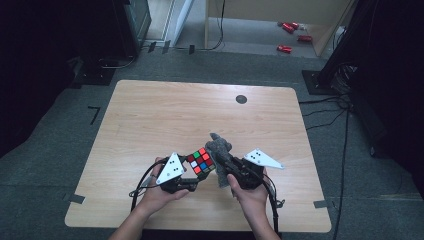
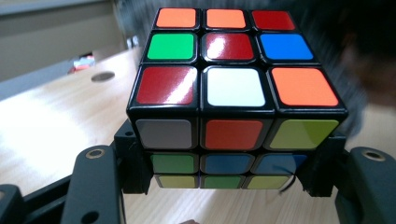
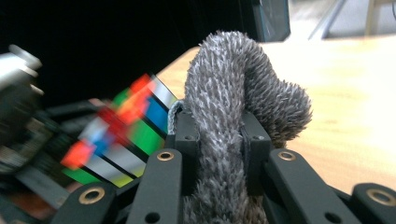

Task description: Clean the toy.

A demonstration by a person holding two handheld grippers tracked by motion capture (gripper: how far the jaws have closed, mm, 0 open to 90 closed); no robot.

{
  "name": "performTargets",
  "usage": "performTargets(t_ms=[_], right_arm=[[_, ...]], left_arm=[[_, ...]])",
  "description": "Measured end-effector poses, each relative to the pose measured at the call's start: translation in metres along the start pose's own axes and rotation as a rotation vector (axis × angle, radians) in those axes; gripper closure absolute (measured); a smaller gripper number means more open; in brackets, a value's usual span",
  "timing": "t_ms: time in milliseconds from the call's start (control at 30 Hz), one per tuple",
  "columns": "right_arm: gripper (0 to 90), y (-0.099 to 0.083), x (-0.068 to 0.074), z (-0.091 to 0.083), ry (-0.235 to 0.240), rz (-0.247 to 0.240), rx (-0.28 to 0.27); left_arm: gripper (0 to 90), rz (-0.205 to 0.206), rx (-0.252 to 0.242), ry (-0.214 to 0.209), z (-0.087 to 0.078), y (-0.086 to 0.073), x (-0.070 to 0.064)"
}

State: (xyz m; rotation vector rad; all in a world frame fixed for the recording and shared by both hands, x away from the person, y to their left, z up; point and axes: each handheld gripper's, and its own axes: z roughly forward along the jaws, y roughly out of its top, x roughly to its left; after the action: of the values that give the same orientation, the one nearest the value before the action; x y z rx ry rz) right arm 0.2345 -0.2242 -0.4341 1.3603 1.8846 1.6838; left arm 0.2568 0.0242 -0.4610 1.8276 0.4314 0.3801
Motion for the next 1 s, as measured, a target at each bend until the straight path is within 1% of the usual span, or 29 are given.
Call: performTargets(t_ms=[33, 100, 133, 200, 233, 300, 333, 433, 500, 533, 600, 633, 700, 733, 767, 833, 900, 933, 1000], right_arm=[[75.0, -0.002, -0.002, 0.002, -0.001, 0.009, 0.009], [75.0, -0.001, -0.002, 0.001, 0.011, 0.025, 0.008], [74.9, 0.001, 0.0, 0.0, 0.016, 0.018, 0.002], [74.9, 0.007, 0.005, -0.004, 0.045, 0.015, -0.022], [74.9, 0.009, 0.008, -0.006, 0.051, 0.013, -0.03], [74.9, 0.01, 0.009, -0.007, 0.051, 0.01, -0.033], [74.9, 0.008, 0.007, -0.006, 0.049, 0.011, -0.037], [75.0, 0.002, -0.002, 0.0, 0.025, 0.033, -0.006], [75.0, -0.001, -0.005, 0.001, 0.025, 0.055, 0.006], [74.9, 0.0, -0.005, 0.001, 0.025, 0.054, 0.006], [74.9, 0.004, -0.001, -0.003, 0.04, 0.051, -0.014], [74.9, 0.007, 0.002, -0.005, 0.048, 0.041, -0.025], [74.9, 0.01, 0.006, -0.008, 0.049, 0.024, -0.045], [74.9, 0.01, 0.006, -0.008, 0.049, 0.025, -0.049], [75.0, 0.009, 0.004, -0.008, 0.045, 0.033, -0.049], [75.0, 0.004, -0.001, -0.004, 0.035, 0.049, -0.029], [75.0, 0.001, -0.006, -0.001, 0.038, 0.086, -0.017], [75.0, 0.001, -0.006, -0.001, 0.045, 0.093, -0.017], [74.9, 0.006, -0.001, -0.005, 0.06, 0.081, -0.031]], left_arm=[[35.2, -0.001, -0.002, 0.001, -0.001, 0.0, 0.001], [35.2, -0.008, 0.004, 0.0, 0.0, -0.002, 0.003], [35.2, -0.01, 0.012, 0.004, 0.001, -0.004, 0.004], [35.2, 0.006, 0.042, 0.014, 0.005, -0.007, 0.003], [35.2, 0.009, 0.045, 0.014, 0.005, -0.008, 0.003], [35.2, 0.009, 0.042, 0.014, 0.005, -0.007, 0.002], [35.2, 0.006, 0.033, 0.01, 0.004, -0.005, 0.002], [35.2, -0.003, 0.005, -0.004, 0.001, -0.003, 0.002], [35.2, -0.003, 0.016, -0.006, 0.003, -0.004, 0.002], [35.2, -0.005, 0.027, -0.005, 0.004, -0.005, 0.002], [35.2, 0.001, 0.048, -0.007, 0.008, -0.008, 0.0], [35.2, 0.006, 0.05, -0.012, 0.009, -0.009, -0.002], [35.2, 0.007, 0.041, -0.02, 0.009, -0.008, -0.004], [35.2, 0.007, 0.039, -0.021, 0.009, -0.006, -0.004], [35.2, 0.011, 0.033, -0.024, 0.008, -0.005, -0.004], [35.2, 0.01, 0.022, -0.03, 0.005, -0.004, -0.004], [35.2, 0.002, 0.023, -0.036, 0.005, -0.004, -0.001], [35.2, -0.01, 0.023, -0.04, 0.005, -0.005, 0.0], [35.2, -0.017, 0.04, -0.038, 0.007, -0.008, 0.001]])
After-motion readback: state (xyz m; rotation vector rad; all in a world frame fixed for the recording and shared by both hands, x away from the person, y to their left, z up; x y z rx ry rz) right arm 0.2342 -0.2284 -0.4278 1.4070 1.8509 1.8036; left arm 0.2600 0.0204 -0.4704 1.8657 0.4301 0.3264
